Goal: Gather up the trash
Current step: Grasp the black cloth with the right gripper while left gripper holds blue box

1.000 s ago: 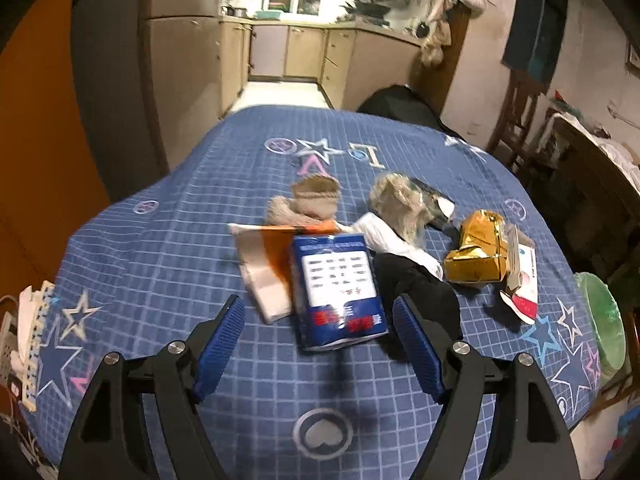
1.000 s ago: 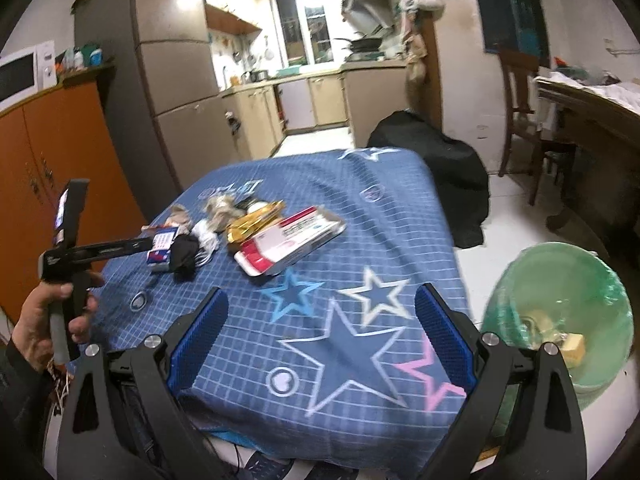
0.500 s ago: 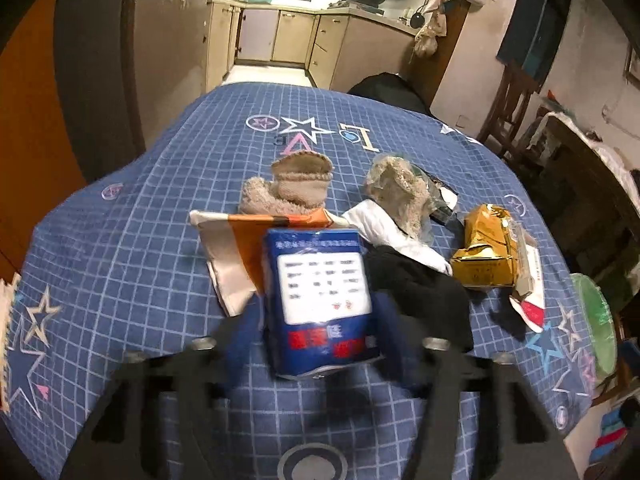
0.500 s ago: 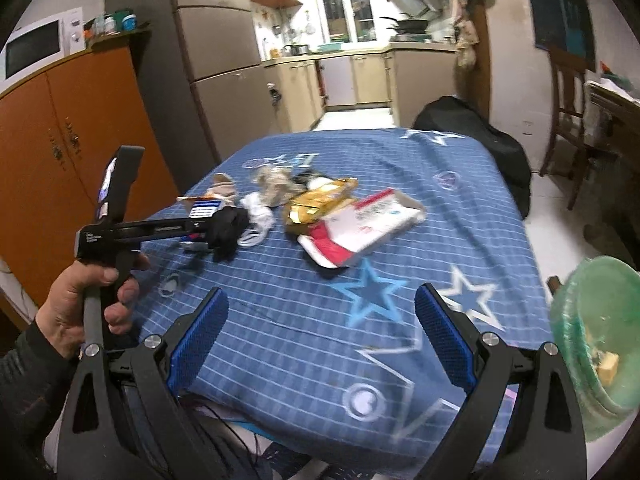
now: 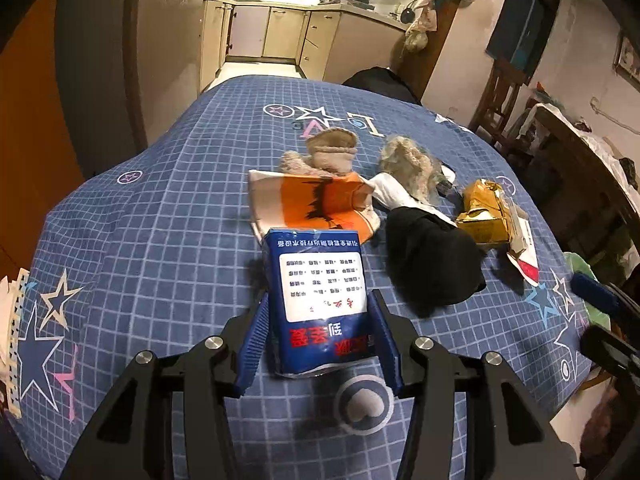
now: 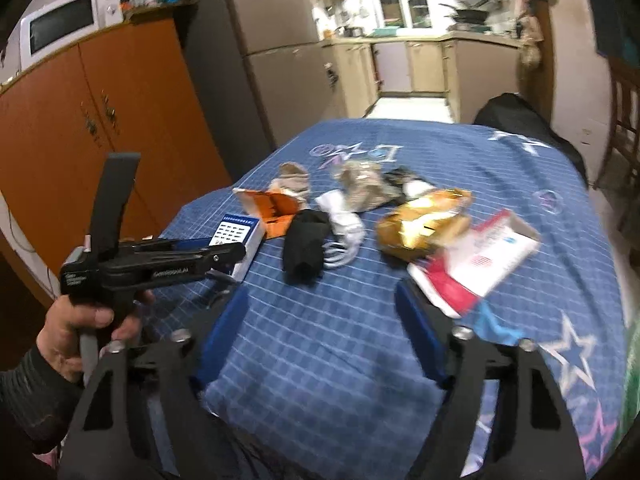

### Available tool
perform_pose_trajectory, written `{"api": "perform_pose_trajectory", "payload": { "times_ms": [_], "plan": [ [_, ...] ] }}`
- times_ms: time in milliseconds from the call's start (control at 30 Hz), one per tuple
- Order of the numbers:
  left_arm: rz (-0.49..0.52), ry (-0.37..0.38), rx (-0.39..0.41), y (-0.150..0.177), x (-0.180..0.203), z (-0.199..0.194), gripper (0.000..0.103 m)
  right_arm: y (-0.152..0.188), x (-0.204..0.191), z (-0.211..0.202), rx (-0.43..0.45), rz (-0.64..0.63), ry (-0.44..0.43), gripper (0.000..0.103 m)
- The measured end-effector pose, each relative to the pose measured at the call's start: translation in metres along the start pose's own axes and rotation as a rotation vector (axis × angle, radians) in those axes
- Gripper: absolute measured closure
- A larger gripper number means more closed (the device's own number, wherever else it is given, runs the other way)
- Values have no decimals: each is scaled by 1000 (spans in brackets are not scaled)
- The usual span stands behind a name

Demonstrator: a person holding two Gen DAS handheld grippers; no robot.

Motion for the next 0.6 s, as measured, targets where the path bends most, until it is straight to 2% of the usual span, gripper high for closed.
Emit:
{"api": "perform_pose_trajectory", "payload": {
  "times_ms": [67,233,433,500,567,600],
  "plan": [
    [1,-5,8,1,-2,-4,53,-9,-11,15,-17,-27,-11,43],
    [-22,-3,12,6,-19,-14,53,-23,-25,50,-68,-61,-21,44],
    [-32,-3,14,4,-26,-18,53,-31,-36,88,-110,-100,34,46],
    [-23,-10,16,4,-23,-15,53,-31,-38,94,-117,-110,55,48],
    [-16,-12,17,5,-20,-13,53,-29,-37,102,-128,-119,88,62],
    [-14,-12,18,5,-18,-12,53,-27,-37,103,-131,-121,93,64]
  ]
}}
Point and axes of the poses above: each gripper's, at about its wrist camera, not at the fingertips, and z roughly the way its jaws point, x to its right, y to its underside, the point moved 5 cm from there along z, roughly the way its jaws point, and after that the axes turned 12 degrees about y, right-handed, at the moved point
